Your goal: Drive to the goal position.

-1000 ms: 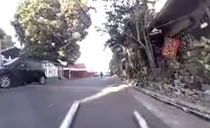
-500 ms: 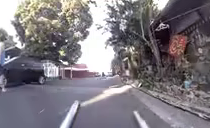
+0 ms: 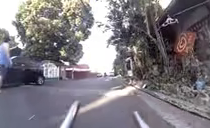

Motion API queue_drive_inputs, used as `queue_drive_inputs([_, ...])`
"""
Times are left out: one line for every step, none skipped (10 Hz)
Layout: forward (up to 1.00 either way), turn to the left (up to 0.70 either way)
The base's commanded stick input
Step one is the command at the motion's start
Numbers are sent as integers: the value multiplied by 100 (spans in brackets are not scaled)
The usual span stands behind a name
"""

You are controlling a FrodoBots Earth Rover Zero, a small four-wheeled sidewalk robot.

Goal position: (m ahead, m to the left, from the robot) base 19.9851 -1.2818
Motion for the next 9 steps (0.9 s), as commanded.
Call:
queue_drive_inputs([70,0])
queue_drive_inputs([70,0])
queue_drive_inputs([70,0])
queue_drive_inputs([70,0])
queue_drive_inputs([70,0])
queue_drive_inputs([70,0])
queue_drive_inputs([70,0])
queue_drive_inputs([70,0])
queue_drive_inputs([70,0])
